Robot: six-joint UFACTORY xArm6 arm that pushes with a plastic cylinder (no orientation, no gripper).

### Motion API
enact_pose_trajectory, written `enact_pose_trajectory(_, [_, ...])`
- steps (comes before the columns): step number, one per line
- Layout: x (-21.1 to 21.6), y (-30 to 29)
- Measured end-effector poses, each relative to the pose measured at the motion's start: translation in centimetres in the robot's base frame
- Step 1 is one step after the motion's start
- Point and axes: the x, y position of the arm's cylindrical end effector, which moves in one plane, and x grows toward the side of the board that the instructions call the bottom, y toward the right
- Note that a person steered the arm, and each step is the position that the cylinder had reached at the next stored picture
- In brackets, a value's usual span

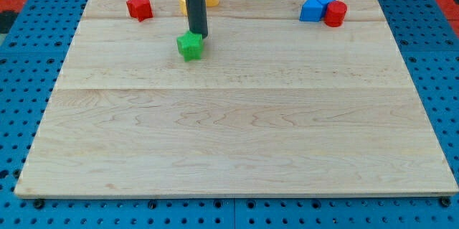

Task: Place the arm at the left side of the red star

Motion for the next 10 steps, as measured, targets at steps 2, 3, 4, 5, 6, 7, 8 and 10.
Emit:
enact_pose_trajectory(2, [3.1, -13.4])
enact_pose_trajectory(3, [3.1, -14.5])
enact_pose_trajectory(4, [3.1, -15.2])
enact_pose_trajectory(5, [3.1, -15.4])
enact_pose_trajectory(6, [3.2, -14.8])
enact_pose_trajectory(7, [3.2, -14.8])
enact_pose_trajectory(8, [2.6, -18.2])
enact_pose_trajectory(10, [-4.1, -21.3])
